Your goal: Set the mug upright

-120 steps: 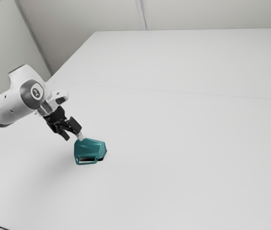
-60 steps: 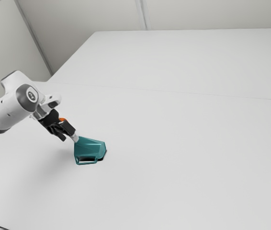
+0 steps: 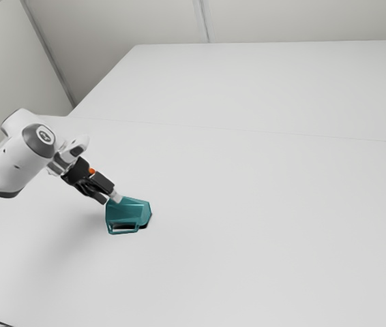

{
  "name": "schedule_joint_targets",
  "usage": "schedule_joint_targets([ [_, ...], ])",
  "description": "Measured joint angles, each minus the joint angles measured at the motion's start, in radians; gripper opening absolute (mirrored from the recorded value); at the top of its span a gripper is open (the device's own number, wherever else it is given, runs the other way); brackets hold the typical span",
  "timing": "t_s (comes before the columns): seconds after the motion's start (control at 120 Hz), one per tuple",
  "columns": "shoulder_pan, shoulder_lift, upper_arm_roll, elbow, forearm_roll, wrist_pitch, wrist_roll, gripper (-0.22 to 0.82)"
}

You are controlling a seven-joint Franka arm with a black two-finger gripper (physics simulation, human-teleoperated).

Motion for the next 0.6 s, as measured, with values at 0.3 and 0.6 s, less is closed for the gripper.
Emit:
schedule_joint_targets([
  [0.3,0.026,0.023,0.0,-0.003,-0.041,-0.02,0.048,0.6],
  [0.6,0.04,0.033,0.001,-0.022,-0.119,-0.049,0.093,0.6],
])
